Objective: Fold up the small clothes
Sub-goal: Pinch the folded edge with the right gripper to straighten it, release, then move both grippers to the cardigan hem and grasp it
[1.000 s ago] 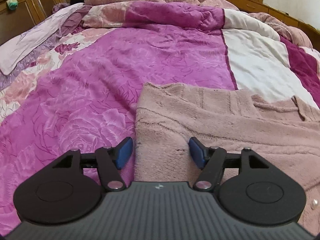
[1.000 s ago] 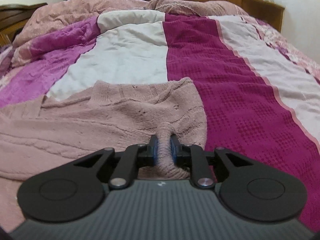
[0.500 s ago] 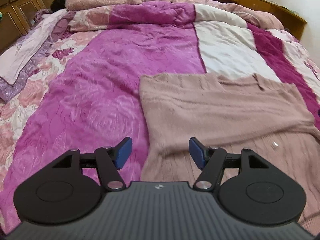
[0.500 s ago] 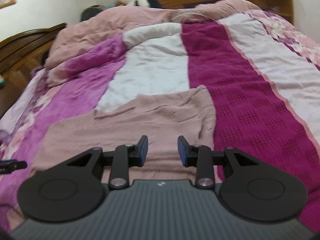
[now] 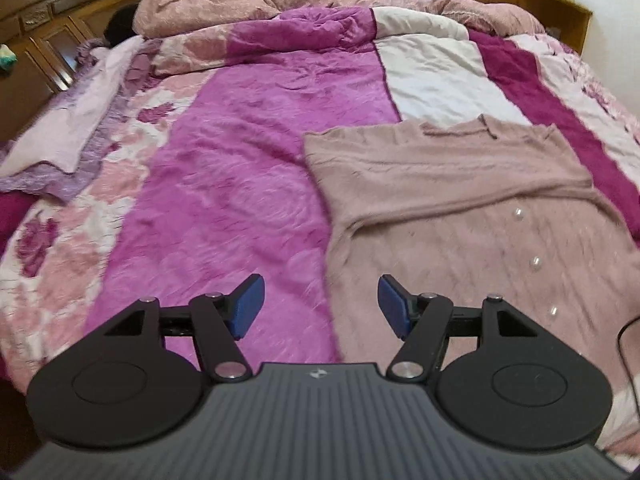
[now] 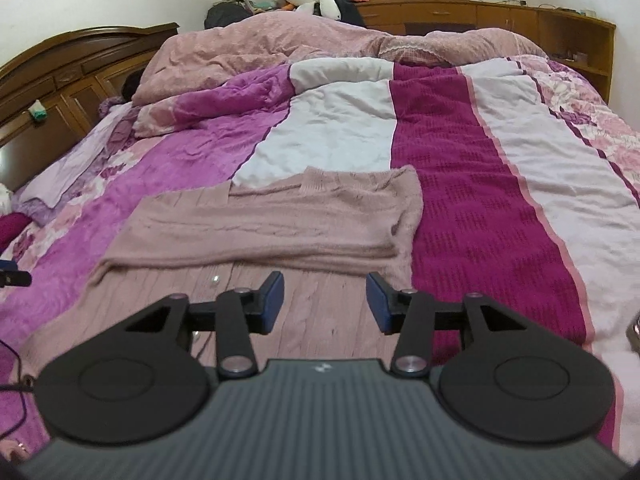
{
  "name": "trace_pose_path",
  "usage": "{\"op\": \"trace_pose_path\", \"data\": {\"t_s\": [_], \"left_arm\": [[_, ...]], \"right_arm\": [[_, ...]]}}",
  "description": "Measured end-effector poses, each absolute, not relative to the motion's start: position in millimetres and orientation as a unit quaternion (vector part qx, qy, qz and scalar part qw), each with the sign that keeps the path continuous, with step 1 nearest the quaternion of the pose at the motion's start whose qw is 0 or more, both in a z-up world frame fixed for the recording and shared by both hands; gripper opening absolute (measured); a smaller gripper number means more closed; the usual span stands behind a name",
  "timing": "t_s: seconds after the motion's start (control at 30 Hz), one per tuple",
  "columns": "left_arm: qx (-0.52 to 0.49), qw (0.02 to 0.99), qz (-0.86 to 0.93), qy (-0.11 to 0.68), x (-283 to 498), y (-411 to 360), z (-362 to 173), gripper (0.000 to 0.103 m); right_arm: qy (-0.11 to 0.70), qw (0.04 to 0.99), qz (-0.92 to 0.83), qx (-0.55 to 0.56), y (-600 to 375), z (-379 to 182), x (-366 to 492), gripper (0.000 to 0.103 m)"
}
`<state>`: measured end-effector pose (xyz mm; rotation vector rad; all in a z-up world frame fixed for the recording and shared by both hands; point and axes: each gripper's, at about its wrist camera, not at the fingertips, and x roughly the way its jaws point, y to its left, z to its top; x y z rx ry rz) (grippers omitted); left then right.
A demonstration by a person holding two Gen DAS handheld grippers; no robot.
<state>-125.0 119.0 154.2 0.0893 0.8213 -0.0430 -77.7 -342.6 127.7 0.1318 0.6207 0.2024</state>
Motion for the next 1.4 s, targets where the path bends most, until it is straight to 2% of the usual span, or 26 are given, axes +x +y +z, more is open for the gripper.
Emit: {"op": "trace_pose_path", "data": {"t_s": [0.17, 0.53, 0.73, 0.8, 0.83, 1.23, 1.4], "left_arm": [[0.039, 0.914, -0.027, 0.403, -156, 128, 161, 0.070], [0.111, 0.906, -0.082, 0.401, -219, 112, 179, 0.070], [0.146, 0.897, -0.116, 0.400, -222, 82, 165, 0.070], [0.162, 0.890, -0.135, 0.404, -220, 70, 158, 0.070], [0.171, 0.886, -0.146, 0.405, -220, 63, 154, 0.070], [0.315, 0.792, -0.230, 0.470, -210, 19, 100, 0.070], [0.358, 0.775, -0.230, 0.468, -204, 14, 83, 0.079]], "right_arm": [[0.317, 0.939, 0.121, 0.048, -333, 123, -100, 0.048], [0.330, 0.926, 0.179, -0.046, -303, 123, -155, 0.048], [0.347, 0.904, 0.216, -0.123, -282, 122, -181, 0.051], [0.350, 0.896, 0.228, -0.153, -274, 122, -189, 0.066], [0.350, 0.892, 0.234, -0.165, -272, 122, -193, 0.067], [0.403, 0.840, 0.235, -0.277, -263, 91, -195, 0.067], [0.388, 0.841, 0.224, -0.303, -255, 84, -191, 0.068]]}}
